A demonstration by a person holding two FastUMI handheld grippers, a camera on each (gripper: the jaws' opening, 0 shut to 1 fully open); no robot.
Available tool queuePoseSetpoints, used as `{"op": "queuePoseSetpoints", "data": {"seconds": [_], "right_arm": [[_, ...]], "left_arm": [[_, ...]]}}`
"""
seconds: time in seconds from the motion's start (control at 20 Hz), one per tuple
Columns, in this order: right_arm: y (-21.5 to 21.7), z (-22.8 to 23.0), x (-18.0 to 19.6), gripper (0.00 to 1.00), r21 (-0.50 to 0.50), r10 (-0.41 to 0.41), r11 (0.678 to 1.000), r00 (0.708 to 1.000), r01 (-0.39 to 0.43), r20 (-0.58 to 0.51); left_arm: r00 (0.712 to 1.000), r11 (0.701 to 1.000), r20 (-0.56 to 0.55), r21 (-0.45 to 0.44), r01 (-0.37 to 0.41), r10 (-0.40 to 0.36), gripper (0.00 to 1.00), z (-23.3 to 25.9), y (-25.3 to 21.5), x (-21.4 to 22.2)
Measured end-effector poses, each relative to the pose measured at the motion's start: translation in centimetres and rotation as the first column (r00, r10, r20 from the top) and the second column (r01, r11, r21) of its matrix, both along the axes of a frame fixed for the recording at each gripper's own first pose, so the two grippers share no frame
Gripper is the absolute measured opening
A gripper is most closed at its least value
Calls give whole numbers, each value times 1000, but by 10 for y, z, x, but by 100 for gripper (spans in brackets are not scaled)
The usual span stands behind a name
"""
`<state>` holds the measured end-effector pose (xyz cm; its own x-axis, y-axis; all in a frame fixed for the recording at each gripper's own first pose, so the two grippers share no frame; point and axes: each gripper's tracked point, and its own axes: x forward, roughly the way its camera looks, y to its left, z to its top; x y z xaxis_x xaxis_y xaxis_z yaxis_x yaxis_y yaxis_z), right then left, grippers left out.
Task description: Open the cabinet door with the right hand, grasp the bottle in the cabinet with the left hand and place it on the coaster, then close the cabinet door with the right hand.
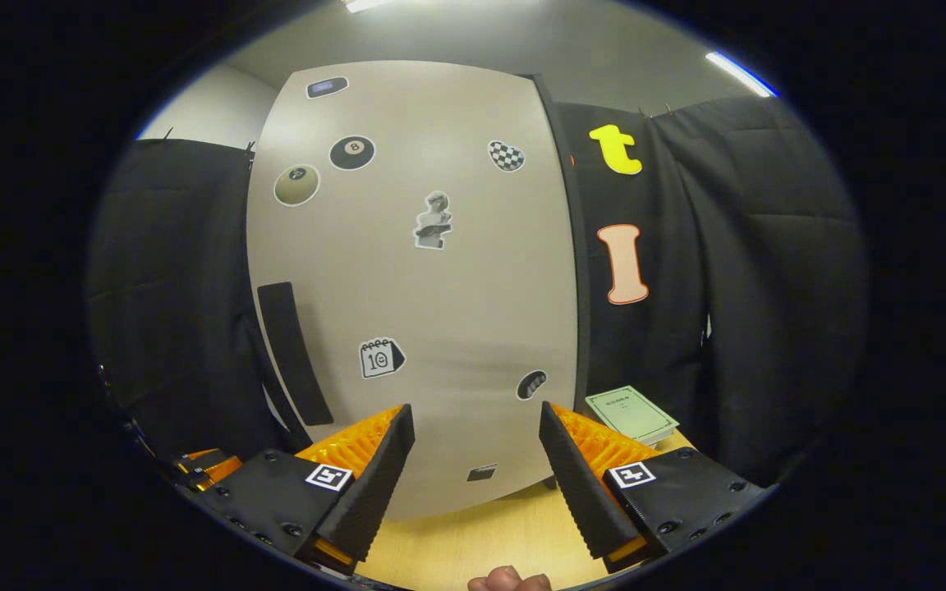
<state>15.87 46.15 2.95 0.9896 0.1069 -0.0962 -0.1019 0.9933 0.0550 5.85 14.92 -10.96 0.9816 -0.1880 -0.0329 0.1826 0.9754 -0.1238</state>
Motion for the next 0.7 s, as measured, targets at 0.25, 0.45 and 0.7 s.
{"op": "queuePoseSetpoints", "data": {"seconds": [0.25, 0.45, 0.7], "right_arm": [[-25, -11, -4, 97, -7, 1, 1000, 999, 0, 36], [-45, -15, -7, 98, 5, 4, 1000, 999, -4, 46], [-71, -29, -15, 98, -10, 20, 1000, 999, -20, 34]], "left_arm": [[998, 997, 64, 65, -32, 28, 84, 37, -22, -4], [997, 989, 74, 147, -2, -9, 83, 54, -58, -23], [999, 989, 30, 144, 32, -36, 82, 59, -112, -27]]}}
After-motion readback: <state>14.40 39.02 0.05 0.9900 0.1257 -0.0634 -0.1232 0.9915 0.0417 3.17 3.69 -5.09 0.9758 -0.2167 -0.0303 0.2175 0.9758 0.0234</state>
